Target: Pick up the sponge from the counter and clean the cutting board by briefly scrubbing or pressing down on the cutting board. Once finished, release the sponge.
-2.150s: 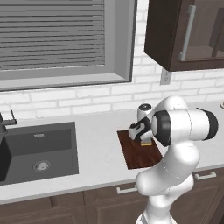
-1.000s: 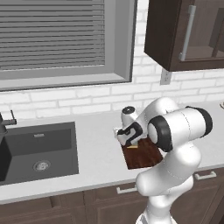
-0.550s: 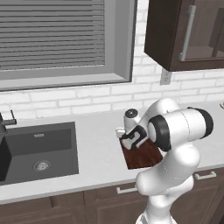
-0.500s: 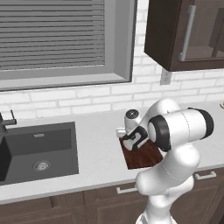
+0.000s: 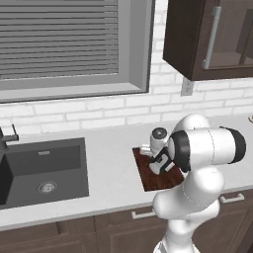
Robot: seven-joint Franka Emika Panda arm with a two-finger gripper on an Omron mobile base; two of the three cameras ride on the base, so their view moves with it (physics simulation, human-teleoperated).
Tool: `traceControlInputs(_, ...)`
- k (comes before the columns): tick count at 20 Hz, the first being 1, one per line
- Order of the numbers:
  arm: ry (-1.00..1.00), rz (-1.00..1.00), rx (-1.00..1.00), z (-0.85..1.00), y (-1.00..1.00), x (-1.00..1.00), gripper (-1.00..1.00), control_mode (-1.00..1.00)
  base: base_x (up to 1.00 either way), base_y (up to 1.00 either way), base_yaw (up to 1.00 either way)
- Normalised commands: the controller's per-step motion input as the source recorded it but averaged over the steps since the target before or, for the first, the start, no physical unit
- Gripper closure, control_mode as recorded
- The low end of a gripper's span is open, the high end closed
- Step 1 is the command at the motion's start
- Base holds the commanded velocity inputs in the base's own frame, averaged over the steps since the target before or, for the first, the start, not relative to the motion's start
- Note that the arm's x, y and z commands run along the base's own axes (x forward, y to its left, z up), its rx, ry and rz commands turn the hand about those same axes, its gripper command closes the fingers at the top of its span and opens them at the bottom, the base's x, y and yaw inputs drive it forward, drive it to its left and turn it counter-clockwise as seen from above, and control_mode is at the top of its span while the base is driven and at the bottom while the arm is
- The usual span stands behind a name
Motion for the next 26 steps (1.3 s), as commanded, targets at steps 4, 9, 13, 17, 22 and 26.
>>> traceControlInputs(4, 0.0, -0.1, 0.04, 0.0, -0.56, -0.15, 1.0, -1.0, 0.0, 0.0, 0.0)
traceControlInputs(9, 0.0, -0.11, 0.06, 0.0, -0.47, -0.37, 1.0, -1.0, 0.0, 0.0, 0.0)
traceControlInputs(13, 0.0, -0.18, 0.06, 0.0, 0.08, -0.15, 1.0, -1.0, 0.0, 0.0, 0.0)
traceControlInputs(17, 0.01, -0.27, 0.06, 0.0, 0.38, 0.0, 1.0, -1.0, 0.0, 0.0, 0.0)
traceControlInputs(22, 0.02, -0.28, 0.09, 0.0, 0.49, 0.03, 1.0, -1.0, 0.0, 0.0, 0.0)
traceControlInputs(26, 0.0, -0.28, 0.11, 0.0, 0.45, 0.0, 1.0, -1.0, 0.0, 0.0, 0.0)
